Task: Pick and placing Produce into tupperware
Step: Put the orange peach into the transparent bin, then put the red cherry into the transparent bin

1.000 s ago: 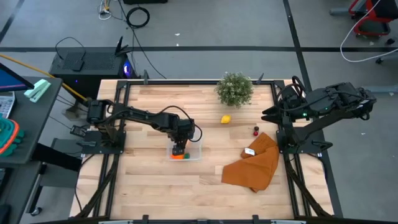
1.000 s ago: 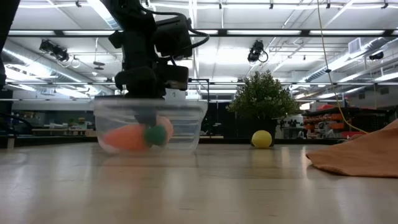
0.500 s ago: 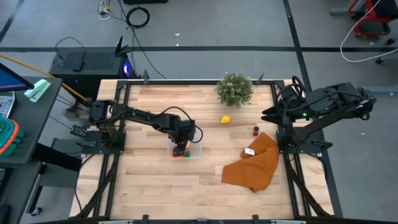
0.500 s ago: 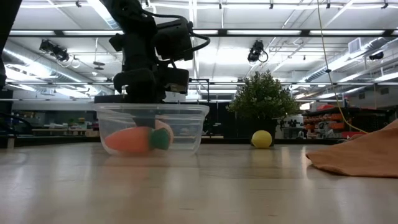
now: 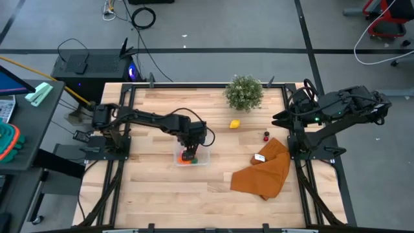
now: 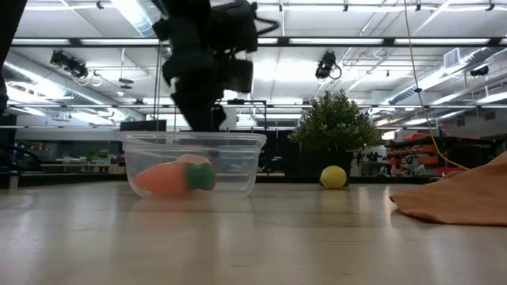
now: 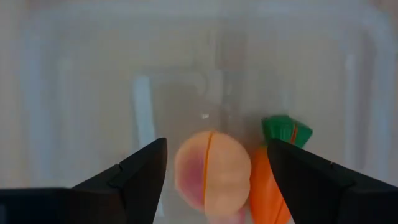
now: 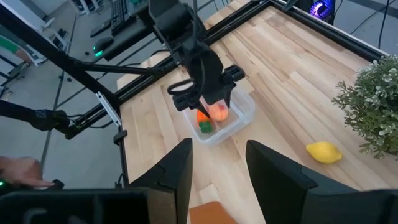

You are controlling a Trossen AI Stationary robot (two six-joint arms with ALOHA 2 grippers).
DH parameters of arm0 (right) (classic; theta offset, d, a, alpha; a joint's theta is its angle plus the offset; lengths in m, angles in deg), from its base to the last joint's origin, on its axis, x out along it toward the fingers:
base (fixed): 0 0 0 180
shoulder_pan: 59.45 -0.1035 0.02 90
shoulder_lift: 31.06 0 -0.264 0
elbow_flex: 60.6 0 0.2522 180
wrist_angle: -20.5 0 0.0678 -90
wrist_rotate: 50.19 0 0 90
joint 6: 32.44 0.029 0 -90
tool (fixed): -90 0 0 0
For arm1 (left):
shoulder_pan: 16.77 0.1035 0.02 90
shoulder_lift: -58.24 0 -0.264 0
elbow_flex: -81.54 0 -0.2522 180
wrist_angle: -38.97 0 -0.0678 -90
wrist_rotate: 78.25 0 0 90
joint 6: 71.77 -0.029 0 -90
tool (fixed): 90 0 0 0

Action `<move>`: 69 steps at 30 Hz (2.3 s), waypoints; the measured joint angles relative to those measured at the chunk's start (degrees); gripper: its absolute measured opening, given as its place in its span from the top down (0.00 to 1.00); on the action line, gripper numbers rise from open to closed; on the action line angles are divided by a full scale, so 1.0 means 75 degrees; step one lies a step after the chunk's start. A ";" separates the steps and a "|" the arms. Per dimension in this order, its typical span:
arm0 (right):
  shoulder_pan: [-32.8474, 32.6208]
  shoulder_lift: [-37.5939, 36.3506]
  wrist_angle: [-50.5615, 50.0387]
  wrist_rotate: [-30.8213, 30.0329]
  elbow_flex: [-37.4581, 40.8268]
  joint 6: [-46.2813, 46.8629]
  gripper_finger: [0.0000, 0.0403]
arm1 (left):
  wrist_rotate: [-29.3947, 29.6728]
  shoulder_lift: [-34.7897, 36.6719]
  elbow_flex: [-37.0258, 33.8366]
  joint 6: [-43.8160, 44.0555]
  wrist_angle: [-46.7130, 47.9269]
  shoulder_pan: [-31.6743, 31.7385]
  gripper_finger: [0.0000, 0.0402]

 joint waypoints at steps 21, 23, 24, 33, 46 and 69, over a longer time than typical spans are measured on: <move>0.0000 -0.0059 0.0000 0.0056 0.0000 -0.0082 0.70 | 0.1092 0.0565 0.2832 0.0501 -0.1585 -0.0395 0.38; -0.0001 -0.0080 0.0002 0.0058 0.0000 -0.0087 0.70 | 0.1412 0.0647 0.2676 0.0681 -0.2724 -0.0470 0.41; 0.0000 -0.0092 0.0002 0.0058 0.0000 -0.0093 0.70 | 0.1516 0.0695 0.2478 0.0822 -0.3242 -0.0495 0.43; 0.0000 -0.0173 -0.0013 0.0175 0.0000 -0.0093 0.70 | 0.1681 0.1543 0.0191 0.1818 -0.5182 -0.0541 0.51; 0.0003 0.0405 -0.0970 -0.0460 0.0000 0.0366 0.70 | 0.2874 0.5314 -0.2882 0.2321 -0.5027 -0.0183 0.52; 0.2520 0.0451 0.0518 -0.0116 0.5222 0.4767 0.70 | 0.2655 0.6590 -0.3474 0.1799 -0.4050 -0.0172 0.53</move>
